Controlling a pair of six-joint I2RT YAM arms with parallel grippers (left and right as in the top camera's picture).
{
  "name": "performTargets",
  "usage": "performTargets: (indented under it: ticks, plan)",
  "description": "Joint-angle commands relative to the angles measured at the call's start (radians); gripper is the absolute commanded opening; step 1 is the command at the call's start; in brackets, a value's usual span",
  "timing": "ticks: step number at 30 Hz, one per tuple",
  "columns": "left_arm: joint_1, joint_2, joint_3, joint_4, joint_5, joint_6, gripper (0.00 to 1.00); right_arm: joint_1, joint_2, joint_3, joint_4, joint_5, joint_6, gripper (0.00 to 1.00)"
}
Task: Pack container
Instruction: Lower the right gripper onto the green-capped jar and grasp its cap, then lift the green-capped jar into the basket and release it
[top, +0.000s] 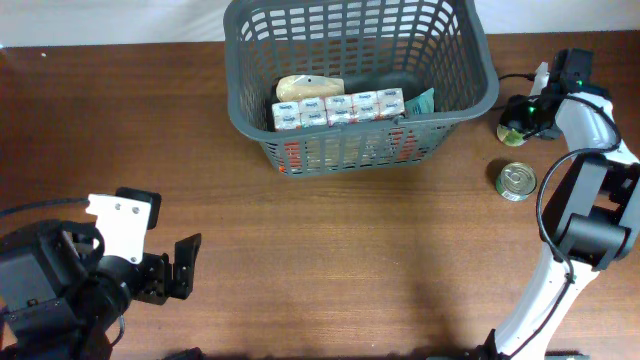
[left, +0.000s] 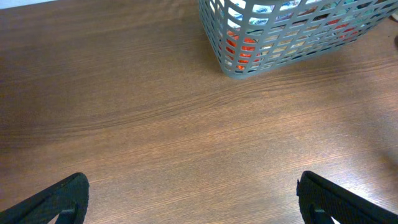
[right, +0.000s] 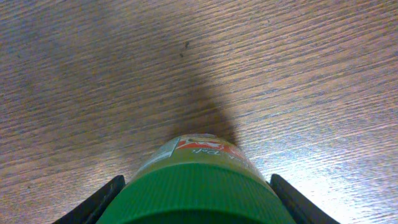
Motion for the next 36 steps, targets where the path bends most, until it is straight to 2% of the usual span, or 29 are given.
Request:
performTargets:
  ticks: [1, 6, 12, 19, 23, 29, 36]
  plan:
    - [0.005, 0.0, -0.003, -0.001, 0.0, -0.003, 0.99, -0.001, 0.015, -0.011, -0.005, -0.01, 0.002, 0.54]
    - [0.005, 0.0, -0.003, -0.001, 0.0, -0.003, 0.99, -0.001, 0.006, 0.008, -0.032, -0.01, 0.002, 0.51]
    - [0.005, 0.0, -0.003, -0.001, 0.0, -0.003, 0.99, -0.003, -0.04, 0.18, -0.178, -0.01, 0.029, 0.48]
    - [0.005, 0.0, -0.004, -0.004, 0.0, -0.003, 0.99, -0.016, -0.044, 0.654, -0.466, -0.01, 0.037, 0.45]
    - [0.005, 0.0, -0.003, -0.005, 0.0, -0.003, 0.99, -0.007, -0.044, 0.949, -0.564, -0.01, 0.059, 0.45]
    - [0.005, 0.0, -0.003, -0.005, 0.0, -0.003, 0.99, 0.1, -0.044, 1.279, -0.665, -0.01, 0.058, 0.45]
    - [0.005, 0.0, -0.004, -0.005, 0.0, -0.003, 0.99, 0.32, -0.041, 1.318, -0.691, -0.014, 0.034, 0.46]
